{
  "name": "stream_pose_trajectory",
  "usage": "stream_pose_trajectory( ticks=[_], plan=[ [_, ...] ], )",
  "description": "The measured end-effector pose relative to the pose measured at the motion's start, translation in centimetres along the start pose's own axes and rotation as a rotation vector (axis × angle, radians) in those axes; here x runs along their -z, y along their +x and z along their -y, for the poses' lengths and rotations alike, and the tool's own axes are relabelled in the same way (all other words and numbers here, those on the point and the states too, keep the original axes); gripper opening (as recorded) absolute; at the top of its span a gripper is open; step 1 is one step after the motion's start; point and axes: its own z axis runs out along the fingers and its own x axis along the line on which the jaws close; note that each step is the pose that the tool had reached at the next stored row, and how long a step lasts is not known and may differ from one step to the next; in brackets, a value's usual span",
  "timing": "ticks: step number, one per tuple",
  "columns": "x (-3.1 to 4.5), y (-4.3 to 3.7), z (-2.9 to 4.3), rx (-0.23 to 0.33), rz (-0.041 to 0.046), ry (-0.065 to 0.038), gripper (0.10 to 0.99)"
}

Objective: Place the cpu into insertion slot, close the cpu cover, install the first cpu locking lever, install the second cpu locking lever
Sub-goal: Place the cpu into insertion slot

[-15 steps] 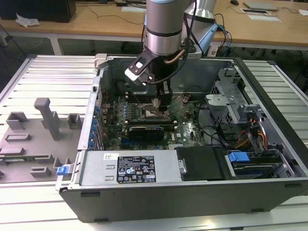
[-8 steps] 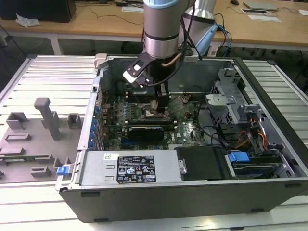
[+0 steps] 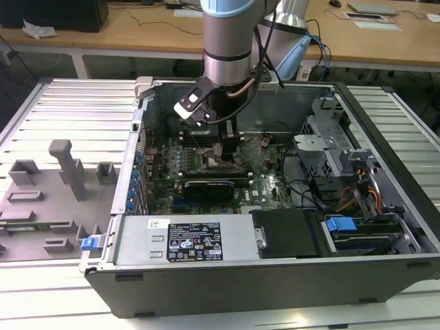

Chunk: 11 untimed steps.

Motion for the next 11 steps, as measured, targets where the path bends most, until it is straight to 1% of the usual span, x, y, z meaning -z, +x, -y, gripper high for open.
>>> stream_pose_trajectory(
  ticks=[2,7,11],
  plan=[
    [-0.24,0.22,0.13,-0.001,-0.0001,0.0,0.537],
    [-0.8,0.4,0.51,-0.003,0.0002,0.0,0.537],
    [-1.1,0.49,0.79,-0.006,0.0005,0.0,0.537]
  ],
)
